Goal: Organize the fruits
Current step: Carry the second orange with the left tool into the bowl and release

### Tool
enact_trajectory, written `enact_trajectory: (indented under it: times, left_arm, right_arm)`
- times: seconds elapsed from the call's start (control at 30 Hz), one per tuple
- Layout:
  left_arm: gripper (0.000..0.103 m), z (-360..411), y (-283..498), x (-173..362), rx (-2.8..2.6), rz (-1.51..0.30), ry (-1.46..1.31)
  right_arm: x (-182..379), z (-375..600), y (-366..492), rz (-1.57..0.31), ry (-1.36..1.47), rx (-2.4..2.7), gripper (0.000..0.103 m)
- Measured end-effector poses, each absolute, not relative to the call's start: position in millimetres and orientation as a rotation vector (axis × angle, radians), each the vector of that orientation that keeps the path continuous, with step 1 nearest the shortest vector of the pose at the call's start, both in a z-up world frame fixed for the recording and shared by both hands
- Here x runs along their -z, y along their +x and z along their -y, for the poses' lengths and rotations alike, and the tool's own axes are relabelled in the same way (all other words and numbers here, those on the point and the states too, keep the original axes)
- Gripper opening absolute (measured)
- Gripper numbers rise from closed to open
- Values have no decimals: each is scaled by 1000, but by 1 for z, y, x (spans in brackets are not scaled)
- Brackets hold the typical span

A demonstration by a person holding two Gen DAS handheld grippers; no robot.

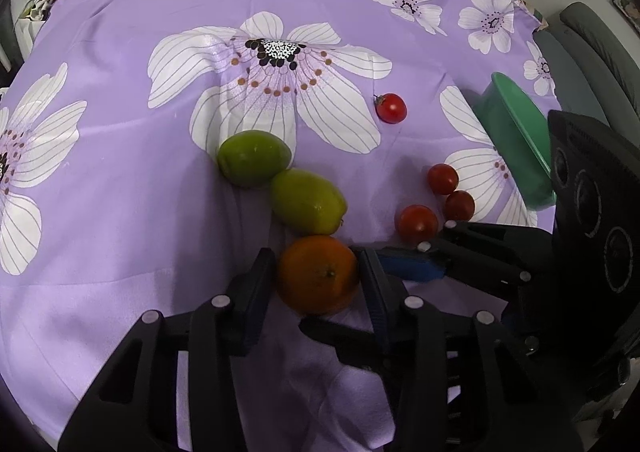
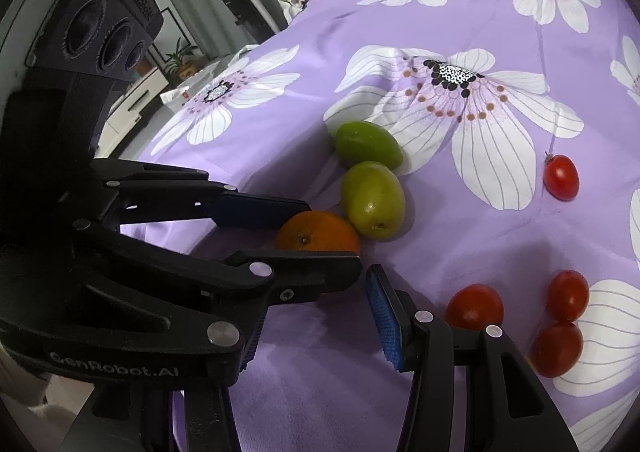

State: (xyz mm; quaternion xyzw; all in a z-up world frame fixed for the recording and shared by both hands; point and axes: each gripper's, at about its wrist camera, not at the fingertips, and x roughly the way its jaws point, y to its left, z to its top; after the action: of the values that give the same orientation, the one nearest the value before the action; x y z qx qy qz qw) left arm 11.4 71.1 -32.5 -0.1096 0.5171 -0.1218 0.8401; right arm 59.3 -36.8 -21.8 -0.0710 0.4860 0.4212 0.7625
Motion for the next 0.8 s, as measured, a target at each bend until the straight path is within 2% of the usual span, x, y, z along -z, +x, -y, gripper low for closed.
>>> enact_trajectory:
  times: [0.8]
  left_arm:
    - [42,-41,-2,2,283,-1015,-167]
  right_arm:
    - [-4,63,44,-972,-88,-870,42]
